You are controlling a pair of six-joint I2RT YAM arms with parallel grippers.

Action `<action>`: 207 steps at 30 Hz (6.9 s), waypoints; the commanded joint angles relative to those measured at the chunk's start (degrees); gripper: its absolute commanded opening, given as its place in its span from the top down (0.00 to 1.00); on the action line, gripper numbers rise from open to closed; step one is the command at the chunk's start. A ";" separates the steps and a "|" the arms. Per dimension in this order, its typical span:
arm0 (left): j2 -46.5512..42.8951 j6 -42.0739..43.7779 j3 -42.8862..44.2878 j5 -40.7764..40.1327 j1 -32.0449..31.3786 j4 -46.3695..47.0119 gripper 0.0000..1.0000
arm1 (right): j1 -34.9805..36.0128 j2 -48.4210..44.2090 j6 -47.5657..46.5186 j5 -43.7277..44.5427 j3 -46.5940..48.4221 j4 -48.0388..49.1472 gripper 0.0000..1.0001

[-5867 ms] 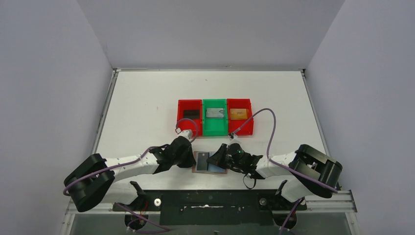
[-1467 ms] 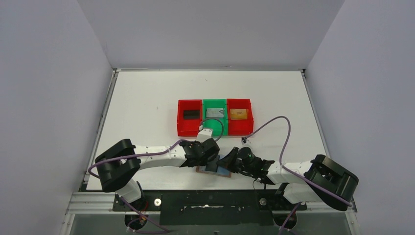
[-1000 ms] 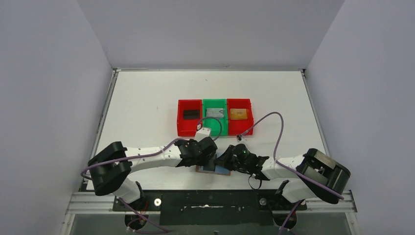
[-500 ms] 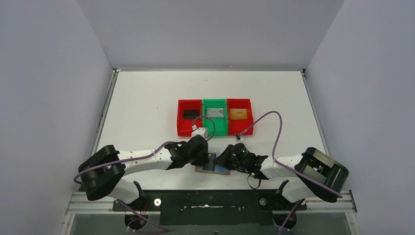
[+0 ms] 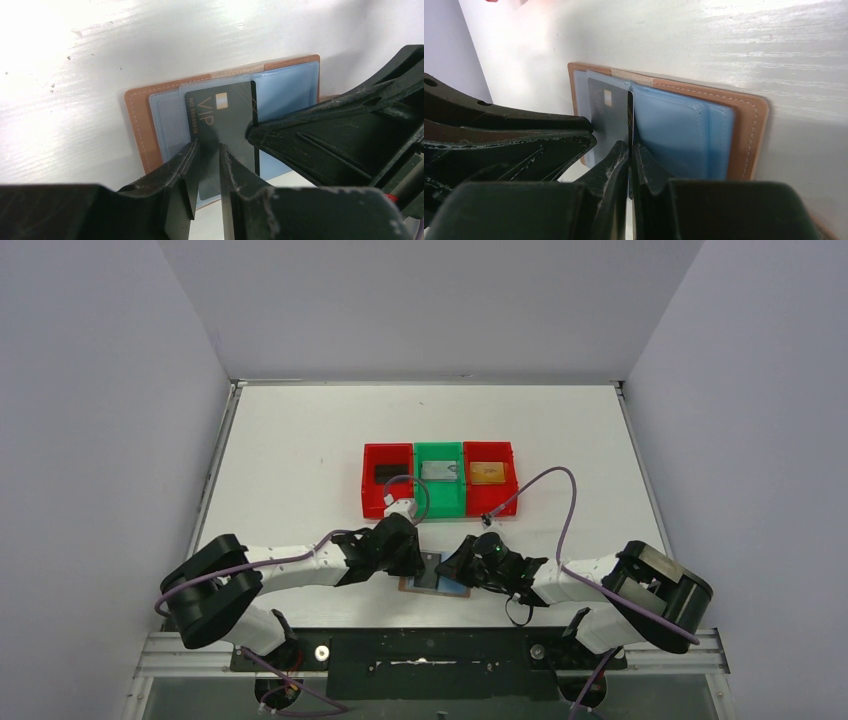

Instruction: Take the credit cards out of the card holder

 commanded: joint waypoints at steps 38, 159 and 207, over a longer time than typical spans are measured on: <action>5.53 -2.17 0.48 -10.38 -2.39 -11.03 0.89 | -3.33 -10.57 1.23 -0.83 -8.05 -1.26 0.92; 1.84 -4.97 -4.30 -0.24 -3.84 5.50 0.87 | -2.16 -9.74 -8.79 -2.58 -4.62 6.29 0.80; -35.77 15.51 6.12 -3.33 43.01 -28.81 0.17 | -1.56 -18.19 -62.38 9.01 25.16 -14.91 1.00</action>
